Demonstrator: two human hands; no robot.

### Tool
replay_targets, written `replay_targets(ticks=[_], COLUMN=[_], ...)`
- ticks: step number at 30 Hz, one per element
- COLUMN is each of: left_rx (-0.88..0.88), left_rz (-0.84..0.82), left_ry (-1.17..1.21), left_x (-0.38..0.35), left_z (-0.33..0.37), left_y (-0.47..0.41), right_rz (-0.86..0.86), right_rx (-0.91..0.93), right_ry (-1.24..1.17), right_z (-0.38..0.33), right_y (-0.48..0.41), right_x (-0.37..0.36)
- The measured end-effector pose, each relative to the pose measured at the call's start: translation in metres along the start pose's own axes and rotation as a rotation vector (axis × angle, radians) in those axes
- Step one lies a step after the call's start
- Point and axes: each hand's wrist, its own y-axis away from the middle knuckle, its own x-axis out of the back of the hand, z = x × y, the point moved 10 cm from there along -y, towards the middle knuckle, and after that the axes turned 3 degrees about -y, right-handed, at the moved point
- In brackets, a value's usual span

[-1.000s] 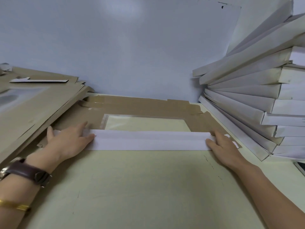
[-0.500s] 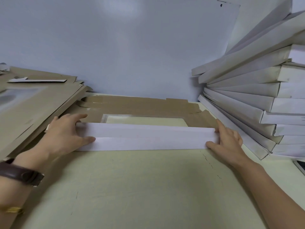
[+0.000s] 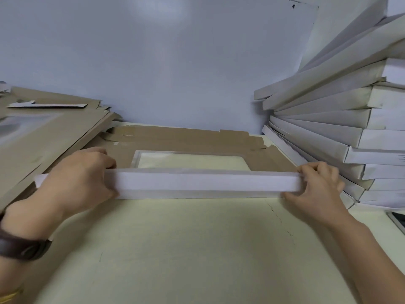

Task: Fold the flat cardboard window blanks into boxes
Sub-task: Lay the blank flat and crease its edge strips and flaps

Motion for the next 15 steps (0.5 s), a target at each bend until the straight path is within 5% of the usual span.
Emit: replay_targets(ticks=[8,15], left_rx=[-0.085,-0.263], left_rz=[-0.158,-0.421], left_ry=[-0.090,0.039], left_x=[0.004,-0.033], left_z=[0.039,0.104], left_y=[0.012,0.037], right_rz=[-0.112,-0.417], right_rx=[0.144,0.406], right_ry=[0.174,-0.016], right_z=[-0.030,-0.119], right_y=[0.023,0.061], right_x=[0.009,-0.025])
